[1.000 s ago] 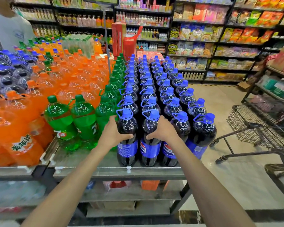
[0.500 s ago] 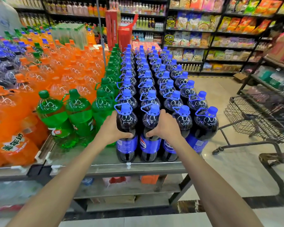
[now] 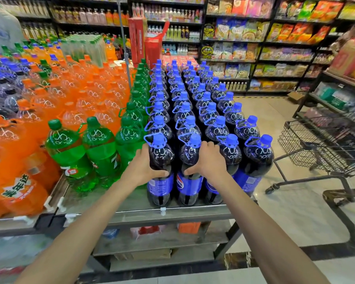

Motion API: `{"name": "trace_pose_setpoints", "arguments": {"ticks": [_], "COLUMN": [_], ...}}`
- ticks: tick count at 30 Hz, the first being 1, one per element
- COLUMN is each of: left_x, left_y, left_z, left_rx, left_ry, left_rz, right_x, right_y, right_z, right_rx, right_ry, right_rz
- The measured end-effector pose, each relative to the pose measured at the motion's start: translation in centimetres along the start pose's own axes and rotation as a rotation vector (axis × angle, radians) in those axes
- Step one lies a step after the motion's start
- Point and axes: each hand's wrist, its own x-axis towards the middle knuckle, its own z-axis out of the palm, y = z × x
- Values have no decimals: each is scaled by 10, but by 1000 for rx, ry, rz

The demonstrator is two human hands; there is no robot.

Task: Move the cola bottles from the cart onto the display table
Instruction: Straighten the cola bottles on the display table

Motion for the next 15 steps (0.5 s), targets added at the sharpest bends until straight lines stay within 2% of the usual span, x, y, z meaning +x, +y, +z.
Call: {"name": "trace_pose_setpoints", "arguments": {"ticks": [8, 15], "left_x": [14, 38], "left_y": [11, 50], "left_z": [-64, -119], "left_rx": [351, 475], "left_ry": [-258, -163], "left_rz": [98, 142], "right_x": [21, 45], "right_y": [8, -6], "right_z": [-48, -98], "right_rx": [-219, -257], "right_ry": [-271, -271], "right_rz": [-111, -151]}}
